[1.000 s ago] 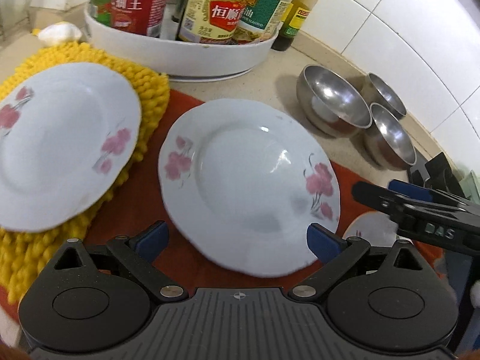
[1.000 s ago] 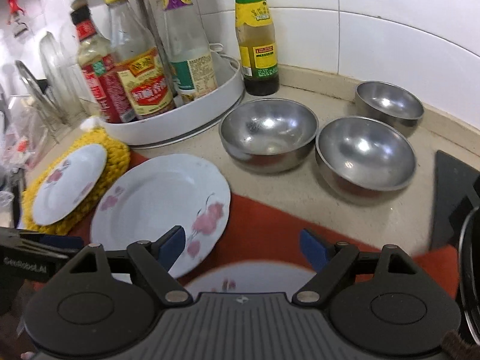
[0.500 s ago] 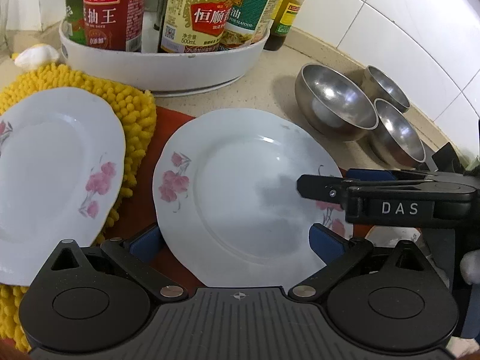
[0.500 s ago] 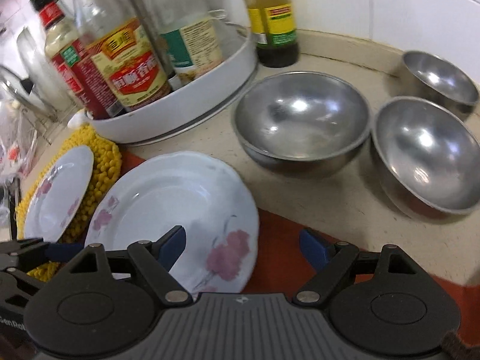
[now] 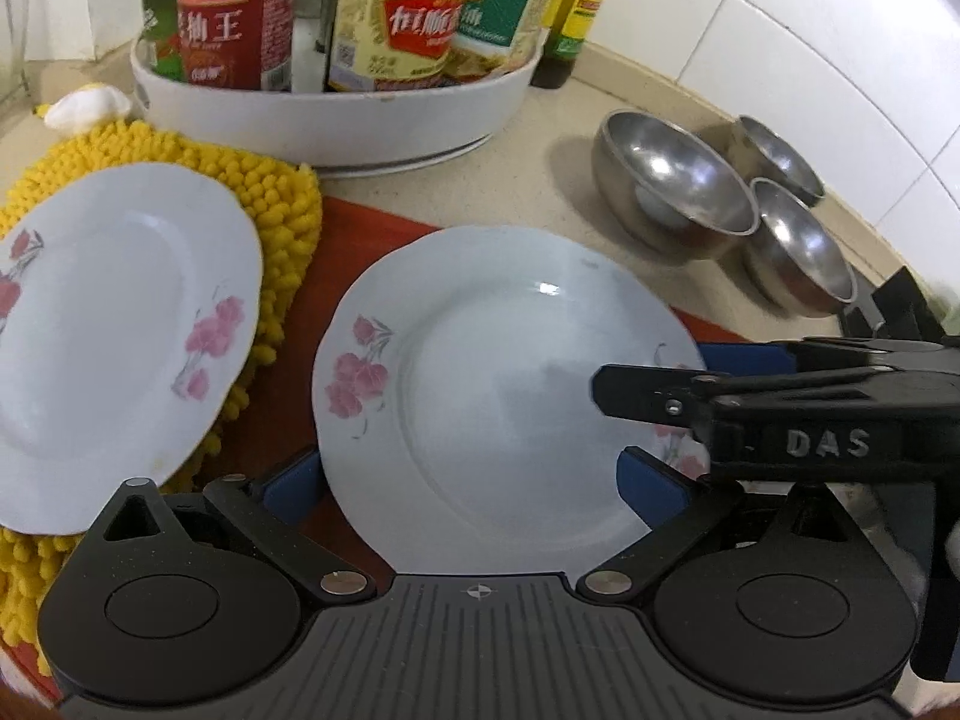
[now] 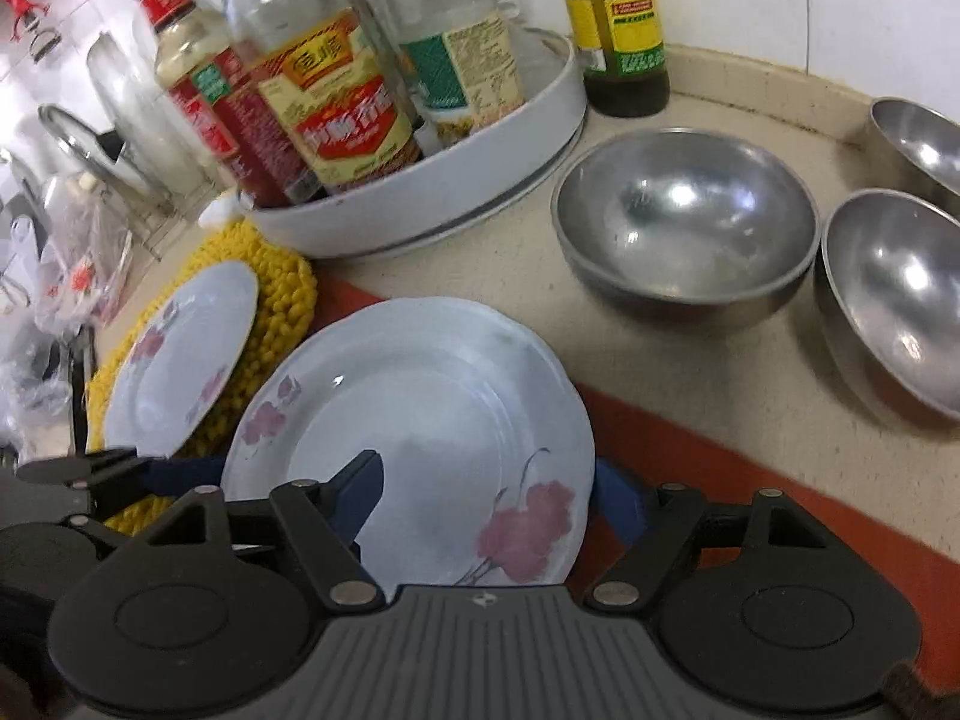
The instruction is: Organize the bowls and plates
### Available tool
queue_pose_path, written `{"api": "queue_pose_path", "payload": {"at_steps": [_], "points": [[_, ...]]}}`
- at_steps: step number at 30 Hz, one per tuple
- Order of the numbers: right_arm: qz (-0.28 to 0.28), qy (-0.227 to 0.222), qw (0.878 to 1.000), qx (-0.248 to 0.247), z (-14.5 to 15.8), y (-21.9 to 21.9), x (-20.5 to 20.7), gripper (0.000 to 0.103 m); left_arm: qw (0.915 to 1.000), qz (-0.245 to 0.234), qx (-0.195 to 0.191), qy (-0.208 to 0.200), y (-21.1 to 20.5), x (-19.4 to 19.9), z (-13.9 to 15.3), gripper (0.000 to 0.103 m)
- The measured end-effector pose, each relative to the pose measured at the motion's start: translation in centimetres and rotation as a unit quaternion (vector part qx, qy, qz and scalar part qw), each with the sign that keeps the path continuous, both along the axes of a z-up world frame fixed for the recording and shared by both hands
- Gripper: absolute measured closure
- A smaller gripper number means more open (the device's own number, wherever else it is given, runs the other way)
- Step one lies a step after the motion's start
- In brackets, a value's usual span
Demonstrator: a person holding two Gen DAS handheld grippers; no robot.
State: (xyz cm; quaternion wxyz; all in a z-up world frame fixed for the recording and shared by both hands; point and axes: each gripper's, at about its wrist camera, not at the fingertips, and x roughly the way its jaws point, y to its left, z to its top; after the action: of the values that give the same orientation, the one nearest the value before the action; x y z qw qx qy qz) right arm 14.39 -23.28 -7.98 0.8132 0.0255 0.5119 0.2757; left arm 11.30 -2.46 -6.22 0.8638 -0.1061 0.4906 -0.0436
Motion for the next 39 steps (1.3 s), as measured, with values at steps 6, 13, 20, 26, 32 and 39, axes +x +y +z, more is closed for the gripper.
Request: {"api": "queue_pose_path", "payload": {"at_steps": [6, 13, 20, 26, 32, 39], "points": [[-0.005, -0.020, 1.000, -0.011, 0.3, 0.1, -0.4, 0.030, 0.9972, 0.045, 0.058, -0.014, 0.4, 0.2, 0.2, 0.003], [-0.026, -0.032, 0.999, -0.018, 0.0, -0.5, -0.5, 0.030, 0.9972, 0.052, 0.054, -0.005, 0.2, 0.5, -0.5, 0.003], [-0.034, 0.005, 0.999, 0.036, -0.2, -1.0, -0.1, 0.032, 0.9992, 0.032, 0.021, -0.009, -0.2, 0.7, -0.2, 0.005], [-0.037, 0.009, 0.999, 0.035, -0.2, -1.1, -0.3, 0.037, 0.9992, 0.038, 0.012, -0.010, 0.0, 0.7, 0.1, 0.006], [-0.048, 0.023, 0.998, 0.045, 0.0, -1.5, 0.1, 0.040, 0.9989, 0.037, 0.017, -0.024, 0.1, 0.5, 0.8, 0.006], [-0.054, 0.021, 0.997, 0.058, 0.9, -1.6, -0.2, 0.039, 0.9983, 0.042, 0.017, -0.035, 0.1, 0.3, 1.6, 0.005]]}}
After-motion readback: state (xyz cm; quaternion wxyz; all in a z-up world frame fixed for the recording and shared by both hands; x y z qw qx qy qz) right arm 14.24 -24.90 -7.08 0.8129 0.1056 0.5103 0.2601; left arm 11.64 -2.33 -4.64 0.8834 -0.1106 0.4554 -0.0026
